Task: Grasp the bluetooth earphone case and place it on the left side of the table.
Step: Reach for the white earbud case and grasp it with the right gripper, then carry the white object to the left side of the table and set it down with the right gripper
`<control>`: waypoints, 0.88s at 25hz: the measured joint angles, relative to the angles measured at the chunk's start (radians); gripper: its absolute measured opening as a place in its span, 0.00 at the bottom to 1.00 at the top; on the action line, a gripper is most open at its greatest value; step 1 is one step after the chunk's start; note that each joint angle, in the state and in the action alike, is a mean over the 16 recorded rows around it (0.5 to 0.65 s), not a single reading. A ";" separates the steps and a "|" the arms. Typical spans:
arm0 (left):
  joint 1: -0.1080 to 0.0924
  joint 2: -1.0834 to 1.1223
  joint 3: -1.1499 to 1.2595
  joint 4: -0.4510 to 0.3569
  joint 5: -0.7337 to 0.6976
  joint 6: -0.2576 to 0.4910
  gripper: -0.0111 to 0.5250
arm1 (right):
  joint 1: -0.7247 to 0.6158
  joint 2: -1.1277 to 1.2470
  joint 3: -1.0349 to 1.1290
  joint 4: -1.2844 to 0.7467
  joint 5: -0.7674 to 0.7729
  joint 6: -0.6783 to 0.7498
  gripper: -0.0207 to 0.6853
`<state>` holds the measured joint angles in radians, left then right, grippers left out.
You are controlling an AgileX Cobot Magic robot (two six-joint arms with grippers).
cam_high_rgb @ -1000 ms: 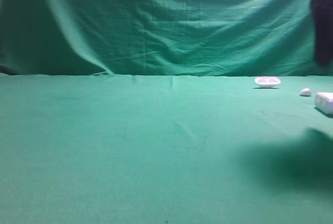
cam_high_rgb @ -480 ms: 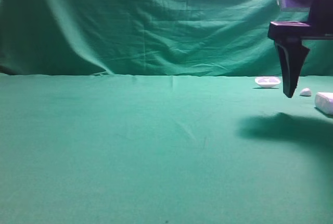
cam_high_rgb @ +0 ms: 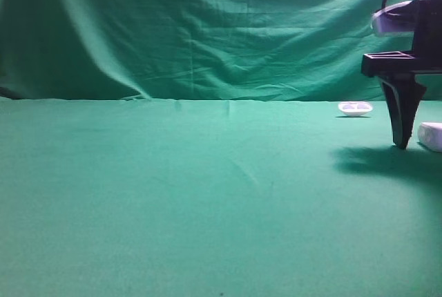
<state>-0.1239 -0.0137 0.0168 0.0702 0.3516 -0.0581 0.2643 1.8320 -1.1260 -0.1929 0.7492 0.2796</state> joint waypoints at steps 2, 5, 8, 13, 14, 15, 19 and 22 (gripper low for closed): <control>0.000 0.000 0.000 0.000 0.000 0.000 0.02 | 0.009 0.002 -0.043 0.002 0.027 0.013 0.56; 0.000 0.000 0.000 0.000 0.000 0.000 0.02 | 0.040 0.006 -0.131 0.010 0.071 -0.003 0.50; 0.000 0.000 0.000 0.000 0.000 0.000 0.02 | 0.095 0.022 -0.251 0.021 0.116 -0.021 0.48; 0.000 0.000 0.000 0.000 0.000 0.000 0.02 | 0.232 0.089 -0.499 0.042 0.173 -0.060 0.48; 0.000 0.000 0.000 0.000 0.000 0.000 0.02 | 0.264 0.110 -0.551 0.047 0.180 -0.069 0.48; 0.000 0.000 0.000 0.000 0.000 0.000 0.02 | 0.298 0.132 -0.603 0.051 0.185 -0.078 0.48; 0.000 0.000 0.000 0.000 0.000 0.000 0.02 | 0.430 0.242 -0.792 0.064 0.189 -0.102 0.48; 0.000 0.000 0.000 0.000 0.000 0.000 0.02 | 0.514 0.335 -0.902 0.068 0.171 -0.113 0.48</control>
<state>-0.1239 -0.0137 0.0168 0.0702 0.3516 -0.0581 0.7787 2.1670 -2.0280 -0.1252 0.9205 0.1662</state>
